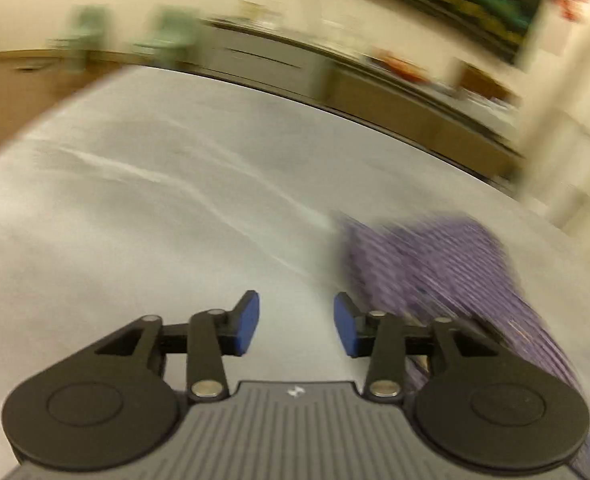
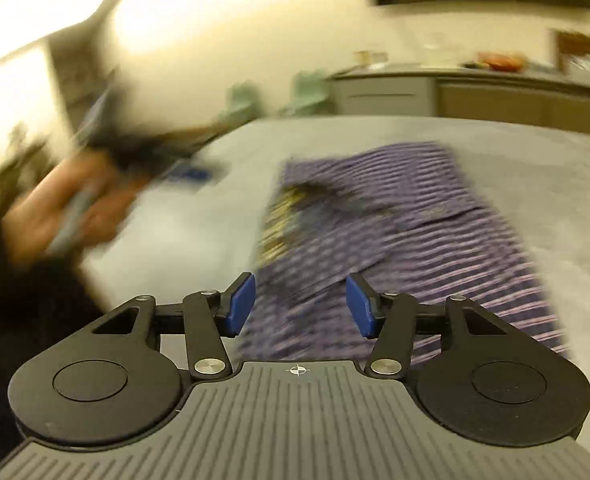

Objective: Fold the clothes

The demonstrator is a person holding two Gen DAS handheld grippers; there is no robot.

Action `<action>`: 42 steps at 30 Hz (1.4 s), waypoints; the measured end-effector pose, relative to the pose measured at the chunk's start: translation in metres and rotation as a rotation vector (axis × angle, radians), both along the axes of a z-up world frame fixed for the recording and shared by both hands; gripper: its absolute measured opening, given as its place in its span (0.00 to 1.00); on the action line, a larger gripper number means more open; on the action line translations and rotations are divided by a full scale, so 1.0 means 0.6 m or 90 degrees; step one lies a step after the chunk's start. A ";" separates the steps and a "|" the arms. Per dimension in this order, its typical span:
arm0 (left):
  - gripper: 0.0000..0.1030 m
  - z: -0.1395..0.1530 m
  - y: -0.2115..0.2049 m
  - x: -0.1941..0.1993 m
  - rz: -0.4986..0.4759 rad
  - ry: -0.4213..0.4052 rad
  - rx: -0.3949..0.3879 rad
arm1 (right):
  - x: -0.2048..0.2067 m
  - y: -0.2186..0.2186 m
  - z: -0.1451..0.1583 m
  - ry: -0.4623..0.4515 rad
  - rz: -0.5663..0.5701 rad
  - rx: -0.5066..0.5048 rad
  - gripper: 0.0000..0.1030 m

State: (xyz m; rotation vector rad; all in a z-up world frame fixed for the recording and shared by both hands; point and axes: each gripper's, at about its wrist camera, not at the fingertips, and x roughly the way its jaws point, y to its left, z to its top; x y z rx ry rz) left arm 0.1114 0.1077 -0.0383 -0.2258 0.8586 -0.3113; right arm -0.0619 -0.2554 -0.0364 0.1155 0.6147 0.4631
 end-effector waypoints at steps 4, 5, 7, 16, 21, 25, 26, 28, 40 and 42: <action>0.51 -0.038 -0.083 -0.035 -0.077 0.040 0.001 | 0.098 -0.072 -0.008 0.045 -0.117 -0.102 0.56; 0.51 -0.051 -0.085 -0.026 -0.060 0.047 0.008 | 0.116 -0.085 -0.017 0.060 -0.135 -0.128 0.56; 0.52 -0.073 -0.094 0.008 -0.028 0.070 -0.006 | 0.132 -0.110 -0.040 0.100 -0.152 -0.146 0.56; 0.39 -0.057 -0.128 0.252 0.010 0.080 0.004 | 0.035 0.006 -0.069 0.150 -0.121 -0.059 0.58; 0.48 0.032 -0.073 0.259 0.032 0.019 0.017 | 0.013 0.078 -0.045 0.125 -0.013 -0.029 0.59; 0.56 0.045 -0.038 0.136 0.006 -0.020 0.017 | 0.101 -0.006 -0.032 0.140 -0.073 0.017 0.64; 0.56 0.036 -0.036 0.114 0.000 -0.017 0.014 | 0.132 -0.030 -0.030 0.149 -0.092 0.034 0.64; 0.56 0.017 -0.031 0.068 -0.011 -0.011 0.009 | 0.196 -0.077 -0.026 0.166 -0.128 0.067 0.64; 0.55 -0.037 0.040 0.034 0.078 -0.005 0.100 | 0.364 -0.067 -0.065 0.083 -0.075 -0.072 0.39; 0.58 -0.034 0.040 0.017 0.059 -0.015 0.102 | 0.352 -0.070 -0.039 0.057 -0.077 -0.078 0.53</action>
